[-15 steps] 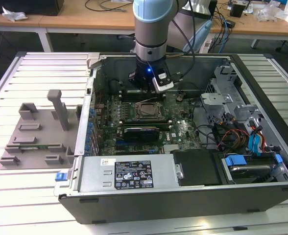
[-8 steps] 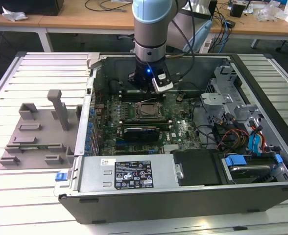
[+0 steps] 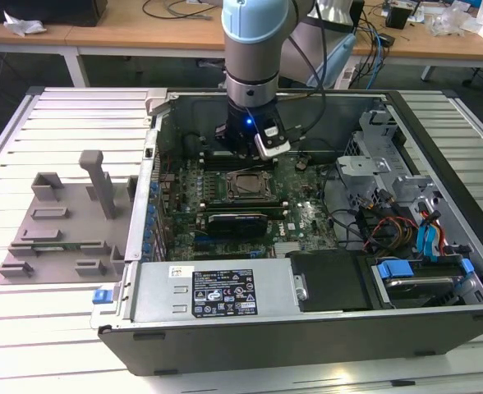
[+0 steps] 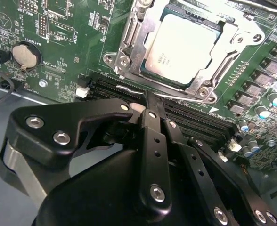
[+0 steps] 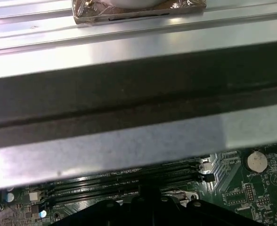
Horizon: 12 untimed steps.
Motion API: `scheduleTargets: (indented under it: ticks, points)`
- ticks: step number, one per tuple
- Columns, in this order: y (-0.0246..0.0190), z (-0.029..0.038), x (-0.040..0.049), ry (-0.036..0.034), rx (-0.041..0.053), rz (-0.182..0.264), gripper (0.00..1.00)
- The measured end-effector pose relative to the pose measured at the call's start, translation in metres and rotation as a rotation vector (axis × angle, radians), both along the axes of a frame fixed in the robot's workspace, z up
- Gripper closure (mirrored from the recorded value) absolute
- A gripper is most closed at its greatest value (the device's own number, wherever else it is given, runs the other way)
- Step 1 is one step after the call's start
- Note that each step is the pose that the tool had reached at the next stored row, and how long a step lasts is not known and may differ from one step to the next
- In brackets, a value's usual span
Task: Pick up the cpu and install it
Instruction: 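Install the first cpu locking lever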
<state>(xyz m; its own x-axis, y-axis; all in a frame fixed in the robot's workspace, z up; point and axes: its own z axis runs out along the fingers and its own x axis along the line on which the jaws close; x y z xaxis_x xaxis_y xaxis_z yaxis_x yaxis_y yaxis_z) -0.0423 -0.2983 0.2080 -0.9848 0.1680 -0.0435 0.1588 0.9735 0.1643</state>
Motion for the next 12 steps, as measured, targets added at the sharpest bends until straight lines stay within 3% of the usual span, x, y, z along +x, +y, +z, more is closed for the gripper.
scheduleTargets:
  ticks: [5,6,12]
  points:
    - [-0.0005,-0.0062,0.0,-0.0003,-0.0002,0.0,0.89]
    - [0.001,-0.0031,0.0,-0.0004,0.0002,-0.003,0.89]
    - [0.0011,-0.0039,0.0,-0.0006,0.0002,-0.053,0.89]
